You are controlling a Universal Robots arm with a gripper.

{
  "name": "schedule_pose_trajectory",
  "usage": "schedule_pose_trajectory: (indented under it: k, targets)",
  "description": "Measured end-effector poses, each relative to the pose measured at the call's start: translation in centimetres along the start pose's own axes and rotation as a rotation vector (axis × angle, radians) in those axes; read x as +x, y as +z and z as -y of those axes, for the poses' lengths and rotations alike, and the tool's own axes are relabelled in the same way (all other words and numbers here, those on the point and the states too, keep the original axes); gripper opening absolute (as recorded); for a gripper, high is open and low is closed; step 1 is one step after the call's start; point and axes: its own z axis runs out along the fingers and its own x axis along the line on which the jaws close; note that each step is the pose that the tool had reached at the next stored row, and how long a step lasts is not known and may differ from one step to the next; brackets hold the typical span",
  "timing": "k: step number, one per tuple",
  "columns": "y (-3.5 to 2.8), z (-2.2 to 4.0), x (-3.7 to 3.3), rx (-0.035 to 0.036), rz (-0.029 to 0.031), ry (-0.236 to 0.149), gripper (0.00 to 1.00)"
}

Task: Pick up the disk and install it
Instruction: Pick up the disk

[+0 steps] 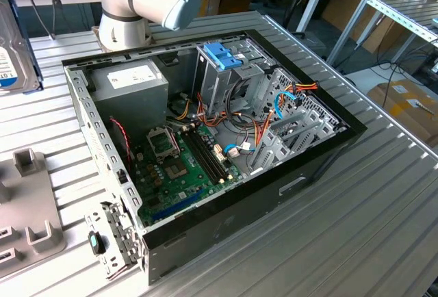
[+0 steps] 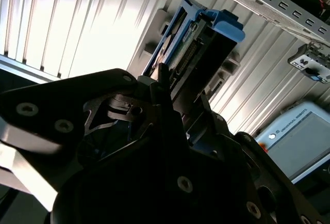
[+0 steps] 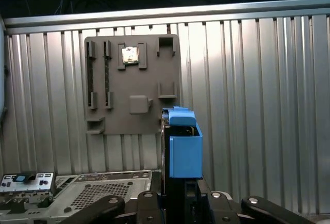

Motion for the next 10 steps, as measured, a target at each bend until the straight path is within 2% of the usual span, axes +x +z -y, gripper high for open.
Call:
schedule_pose_trajectory:
  k: [2, 3, 9, 10]
  targets:
    - [0.02, 0.53, -0.04, 0.0, 0.0001, 0.0, 0.35]
    - [0.04, 1.18, -0.08, 0.0001, 0.0001, 0.0, 0.35]
    - [0.09, 3.44, -0.23, 0.0, 0.0, 0.0, 0.35]
    - [0.11, 4.26, -0.29, -0.0001, 0.0001, 0.0, 0.35]
